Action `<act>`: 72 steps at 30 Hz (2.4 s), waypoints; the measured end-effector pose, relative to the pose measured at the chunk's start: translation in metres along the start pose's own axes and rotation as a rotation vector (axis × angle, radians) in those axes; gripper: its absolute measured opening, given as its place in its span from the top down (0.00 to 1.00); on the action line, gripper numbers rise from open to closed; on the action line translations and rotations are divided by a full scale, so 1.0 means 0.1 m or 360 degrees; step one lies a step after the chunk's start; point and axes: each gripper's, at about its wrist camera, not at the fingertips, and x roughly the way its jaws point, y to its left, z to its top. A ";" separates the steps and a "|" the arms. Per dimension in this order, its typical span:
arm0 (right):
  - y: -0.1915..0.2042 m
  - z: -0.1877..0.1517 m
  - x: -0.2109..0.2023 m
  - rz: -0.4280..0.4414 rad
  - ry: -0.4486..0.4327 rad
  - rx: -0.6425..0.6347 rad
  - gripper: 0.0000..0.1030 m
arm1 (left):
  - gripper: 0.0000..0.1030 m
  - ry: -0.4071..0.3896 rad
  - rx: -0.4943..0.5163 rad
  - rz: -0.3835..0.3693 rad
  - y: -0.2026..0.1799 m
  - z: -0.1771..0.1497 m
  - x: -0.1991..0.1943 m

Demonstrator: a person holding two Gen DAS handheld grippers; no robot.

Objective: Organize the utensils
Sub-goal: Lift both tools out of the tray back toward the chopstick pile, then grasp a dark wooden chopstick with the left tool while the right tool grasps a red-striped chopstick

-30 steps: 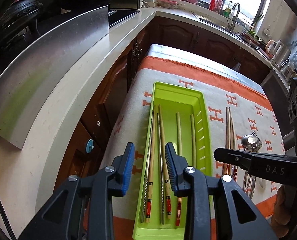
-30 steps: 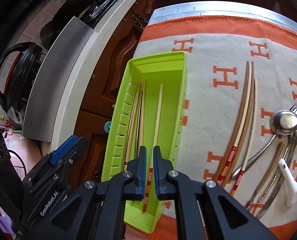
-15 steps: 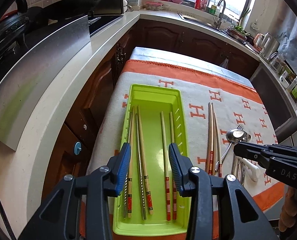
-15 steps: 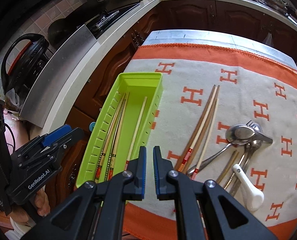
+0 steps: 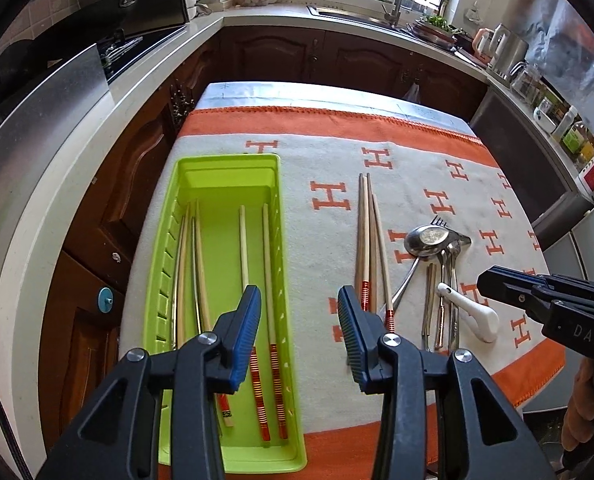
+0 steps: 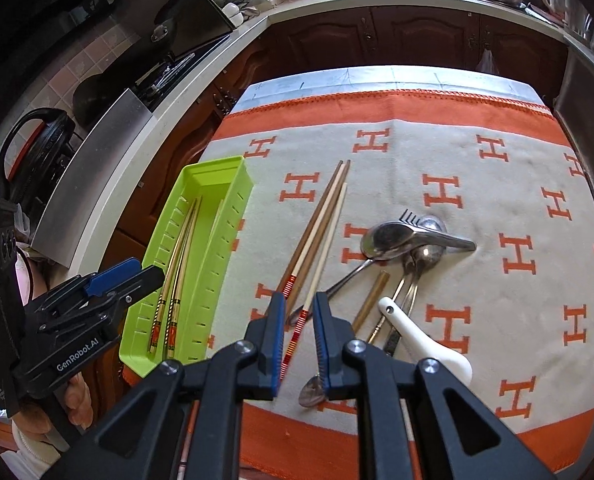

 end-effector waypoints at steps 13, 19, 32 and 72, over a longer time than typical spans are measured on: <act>-0.46 -0.12 0.20 0.0076 0.0059 0.0098 0.86 | 0.63 0.0169 0.0130 -0.0025 -0.45 0.07 0.54; -0.57 -0.15 0.37 0.0115 0.0106 0.0105 0.86 | 0.70 0.0238 0.0158 -0.0004 -0.55 0.13 0.81; -0.72 -0.15 0.60 0.0202 0.0164 0.0127 0.86 | 0.83 0.0359 0.0207 0.0086 -0.64 0.21 1.22; -0.54 0.10 0.95 0.0311 0.0195 0.0240 0.86 | 0.96 0.0015 0.0012 0.0097 -0.16 0.34 0.31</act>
